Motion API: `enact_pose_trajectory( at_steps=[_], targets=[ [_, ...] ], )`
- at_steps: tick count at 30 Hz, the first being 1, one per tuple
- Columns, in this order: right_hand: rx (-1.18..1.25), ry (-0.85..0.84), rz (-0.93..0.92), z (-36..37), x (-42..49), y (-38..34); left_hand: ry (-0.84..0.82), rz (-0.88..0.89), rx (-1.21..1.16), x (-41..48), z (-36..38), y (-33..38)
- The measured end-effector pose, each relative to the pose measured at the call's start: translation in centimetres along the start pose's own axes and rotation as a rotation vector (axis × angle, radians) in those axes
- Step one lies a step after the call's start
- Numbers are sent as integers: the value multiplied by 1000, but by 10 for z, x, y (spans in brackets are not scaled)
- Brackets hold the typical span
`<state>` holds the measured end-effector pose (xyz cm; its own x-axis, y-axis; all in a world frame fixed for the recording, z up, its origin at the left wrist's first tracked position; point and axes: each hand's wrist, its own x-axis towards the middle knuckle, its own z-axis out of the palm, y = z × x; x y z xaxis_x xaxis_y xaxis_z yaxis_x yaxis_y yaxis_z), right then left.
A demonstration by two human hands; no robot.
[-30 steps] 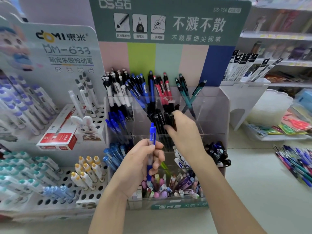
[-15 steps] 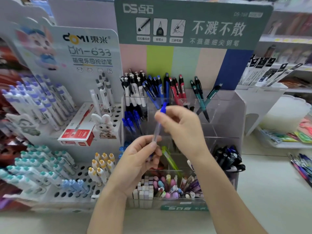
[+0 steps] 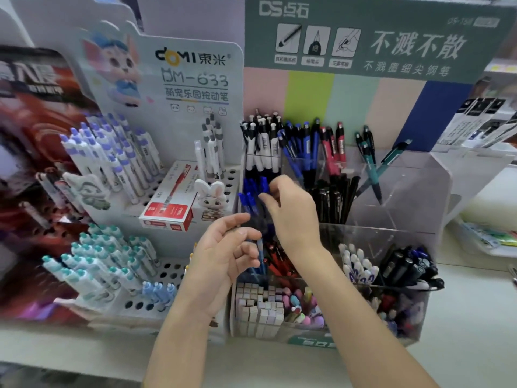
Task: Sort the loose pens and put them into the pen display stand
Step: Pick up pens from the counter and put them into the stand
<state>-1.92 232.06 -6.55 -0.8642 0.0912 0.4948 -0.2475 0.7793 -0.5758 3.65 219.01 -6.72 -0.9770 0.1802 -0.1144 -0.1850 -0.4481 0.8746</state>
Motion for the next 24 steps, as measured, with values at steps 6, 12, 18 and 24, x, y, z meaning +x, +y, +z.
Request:
enact_pose_trajectory(
  at_steps=[6, 12, 18, 24],
  targets=[
    [11, 7, 129, -3, -6, -11, -28, -8, 3, 0, -11, 5],
    [-177, -126, 160, 13, -4, -14, -63, -23, 11, -1, -18, 7],
    [2, -37, 212, 4, 6, -17, -94, -33, 28, 0, -22, 9],
    [-113, -179, 252, 6, 10, -18, -114, -54, 8, 3, -18, 8]
  ],
)
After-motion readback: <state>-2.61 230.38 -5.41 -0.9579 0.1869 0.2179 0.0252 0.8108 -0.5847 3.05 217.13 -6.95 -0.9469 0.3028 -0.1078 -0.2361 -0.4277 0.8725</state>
